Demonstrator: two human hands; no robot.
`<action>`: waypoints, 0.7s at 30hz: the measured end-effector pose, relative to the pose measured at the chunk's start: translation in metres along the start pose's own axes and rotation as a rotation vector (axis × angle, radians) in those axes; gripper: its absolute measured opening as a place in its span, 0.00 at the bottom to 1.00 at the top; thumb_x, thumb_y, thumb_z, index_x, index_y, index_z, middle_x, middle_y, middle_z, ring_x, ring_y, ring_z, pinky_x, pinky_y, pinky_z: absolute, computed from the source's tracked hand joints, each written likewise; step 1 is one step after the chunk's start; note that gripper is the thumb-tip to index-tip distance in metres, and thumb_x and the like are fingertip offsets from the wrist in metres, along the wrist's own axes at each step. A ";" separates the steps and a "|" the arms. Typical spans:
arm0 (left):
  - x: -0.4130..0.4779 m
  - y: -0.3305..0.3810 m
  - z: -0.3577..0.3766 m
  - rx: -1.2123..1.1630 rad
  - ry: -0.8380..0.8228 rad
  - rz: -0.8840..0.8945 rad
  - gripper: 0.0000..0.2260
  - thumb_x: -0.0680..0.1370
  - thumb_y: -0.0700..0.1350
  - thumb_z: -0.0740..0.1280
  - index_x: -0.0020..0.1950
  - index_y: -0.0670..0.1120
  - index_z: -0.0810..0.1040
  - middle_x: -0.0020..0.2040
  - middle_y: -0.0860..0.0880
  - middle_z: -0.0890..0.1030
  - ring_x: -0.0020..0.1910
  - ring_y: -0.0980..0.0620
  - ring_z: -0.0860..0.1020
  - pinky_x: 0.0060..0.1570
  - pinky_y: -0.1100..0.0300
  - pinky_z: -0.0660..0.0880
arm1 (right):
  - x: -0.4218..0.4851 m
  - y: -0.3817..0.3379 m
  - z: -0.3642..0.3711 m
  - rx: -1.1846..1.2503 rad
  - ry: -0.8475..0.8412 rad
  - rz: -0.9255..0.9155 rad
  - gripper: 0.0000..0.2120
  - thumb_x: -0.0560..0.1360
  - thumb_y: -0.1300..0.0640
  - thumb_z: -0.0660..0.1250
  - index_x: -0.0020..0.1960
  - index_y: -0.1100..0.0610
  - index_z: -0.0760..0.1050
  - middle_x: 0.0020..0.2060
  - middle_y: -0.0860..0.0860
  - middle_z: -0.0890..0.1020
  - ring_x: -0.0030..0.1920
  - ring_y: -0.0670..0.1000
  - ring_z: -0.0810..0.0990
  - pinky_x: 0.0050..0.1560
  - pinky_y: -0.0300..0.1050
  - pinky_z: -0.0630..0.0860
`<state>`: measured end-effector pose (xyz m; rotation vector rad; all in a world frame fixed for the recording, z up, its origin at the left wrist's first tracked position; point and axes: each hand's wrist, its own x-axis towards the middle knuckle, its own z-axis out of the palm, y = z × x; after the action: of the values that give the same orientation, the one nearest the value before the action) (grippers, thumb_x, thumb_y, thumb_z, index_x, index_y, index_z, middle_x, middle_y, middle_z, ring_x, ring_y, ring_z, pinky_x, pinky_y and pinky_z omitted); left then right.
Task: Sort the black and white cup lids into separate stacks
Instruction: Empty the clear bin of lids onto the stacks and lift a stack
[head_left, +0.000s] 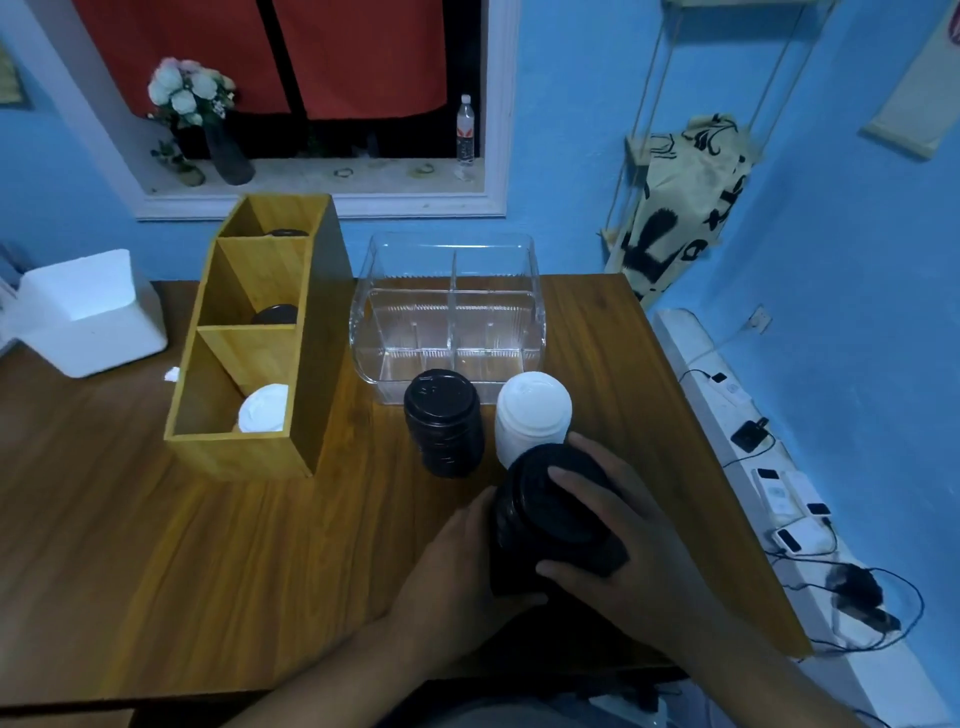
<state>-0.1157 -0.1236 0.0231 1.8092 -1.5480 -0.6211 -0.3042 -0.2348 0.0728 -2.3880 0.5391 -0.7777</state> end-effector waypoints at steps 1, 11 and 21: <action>-0.005 0.000 -0.012 -0.003 0.018 -0.023 0.48 0.66 0.65 0.78 0.80 0.60 0.56 0.73 0.63 0.70 0.71 0.65 0.68 0.70 0.59 0.71 | 0.009 -0.006 0.001 0.018 0.009 -0.014 0.34 0.74 0.38 0.72 0.76 0.39 0.63 0.79 0.45 0.60 0.78 0.48 0.63 0.72 0.45 0.71; 0.001 0.009 -0.207 0.168 0.367 -0.054 0.41 0.63 0.61 0.81 0.69 0.66 0.62 0.58 0.71 0.74 0.57 0.69 0.74 0.57 0.72 0.71 | 0.202 -0.100 0.019 0.194 0.003 -0.231 0.33 0.73 0.42 0.75 0.75 0.41 0.69 0.76 0.43 0.66 0.75 0.40 0.64 0.72 0.36 0.66; 0.142 -0.049 -0.354 0.157 0.624 -0.105 0.41 0.67 0.60 0.81 0.72 0.52 0.63 0.64 0.53 0.78 0.63 0.49 0.78 0.58 0.52 0.76 | 0.426 -0.126 0.058 0.104 0.103 -0.313 0.29 0.76 0.47 0.72 0.76 0.47 0.70 0.76 0.54 0.67 0.78 0.48 0.61 0.79 0.50 0.60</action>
<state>0.1994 -0.1949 0.2310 1.9585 -1.1017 0.0395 0.0766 -0.3396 0.2839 -2.3734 0.1590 -1.0414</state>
